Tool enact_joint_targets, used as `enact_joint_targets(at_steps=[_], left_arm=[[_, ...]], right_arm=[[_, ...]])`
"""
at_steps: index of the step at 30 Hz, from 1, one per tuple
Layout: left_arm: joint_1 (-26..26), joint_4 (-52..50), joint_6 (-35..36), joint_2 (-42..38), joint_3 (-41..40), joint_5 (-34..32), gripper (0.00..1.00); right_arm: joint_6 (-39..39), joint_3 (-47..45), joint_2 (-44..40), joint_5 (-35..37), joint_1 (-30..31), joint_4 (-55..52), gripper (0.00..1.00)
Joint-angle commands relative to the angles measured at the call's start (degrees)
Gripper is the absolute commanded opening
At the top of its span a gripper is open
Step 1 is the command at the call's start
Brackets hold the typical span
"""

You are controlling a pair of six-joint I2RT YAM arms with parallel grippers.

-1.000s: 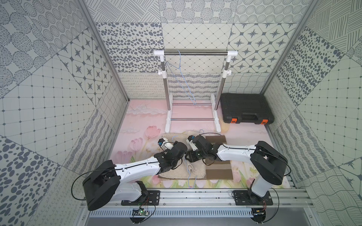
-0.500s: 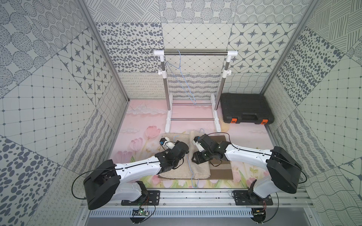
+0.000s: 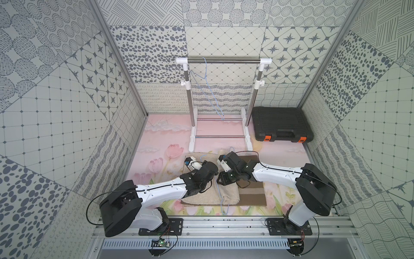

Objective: Hang the scarf on the hanger
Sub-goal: Pick up the hanger at the center of the board.

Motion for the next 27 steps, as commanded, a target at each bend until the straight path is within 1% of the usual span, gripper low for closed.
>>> enact_joint_targets(at_steps=[1, 2, 3, 5, 6, 7, 8, 9, 11, 13, 16, 22, 27], left_arm=[[-1.28, 3.29, -0.79, 1.83, 1.71, 1.89, 0.00], [-1.53, 3.66, -0.86, 1.94, 2.06, 1.69, 0.00], [-1.84, 3.84, -0.79, 2.17, 2.55, 1.52, 0.00], [-2.33, 4.43, -1.12, 2.96, 3.72, 1.45, 0.00], [-2.32, 4.95, -0.76, 3.49, 4.35, 1.69, 0.00], [-2.40, 4.90, -0.38, 3.91, 4.71, 1.70, 0.00], [-2.37, 4.63, -0.72, 3.86, 4.56, 1.53, 0.00], [-2.40, 4.17, -1.16, 3.77, 4.20, 1.27, 0.00], [-2.49, 2.86, -1.25, 3.36, 3.93, 0.77, 0.00], [-2.50, 2.15, -1.21, 3.15, 3.88, 0.39, 0.00], [-2.50, 1.99, -0.53, 3.02, 3.92, 0.11, 0.00], [-2.48, 1.24, -0.33, 2.92, 4.17, -0.12, 0.00], [-2.59, 1.07, -0.21, 3.02, 4.44, 0.02, 0.00]], right_arm=[[1.72, -0.83, 7.00, -4.03, 0.28, 8.45, 0.13], [2.16, -1.23, 8.49, -4.87, 0.17, 10.53, 0.10], [2.69, -1.71, 9.47, -5.75, 0.16, 12.90, 0.09], [4.17, -3.44, 10.25, -7.42, 0.08, 17.43, 0.08], [4.05, -3.65, 9.65, -7.41, -0.01, 17.53, 0.11], [3.63, -4.02, 7.81, -6.86, -0.49, 16.48, 0.20], [3.29, -4.55, 5.24, -6.02, -1.17, 15.25, 0.34], [3.05, -5.23, 2.26, -5.12, -1.91, 13.94, 0.45], [2.74, -6.69, -2.94, -3.75, -3.28, 10.74, 0.53], [1.33, -5.94, -6.51, -3.01, -3.81, 5.82, 0.55], [0.31, -4.91, -10.30, -1.85, -4.12, 1.95, 0.55], [-0.56, -2.89, -12.01, -0.37, -4.30, -0.90, 0.54], [-0.34, -1.62, -13.33, -0.69, -4.32, -1.47, 0.51]])
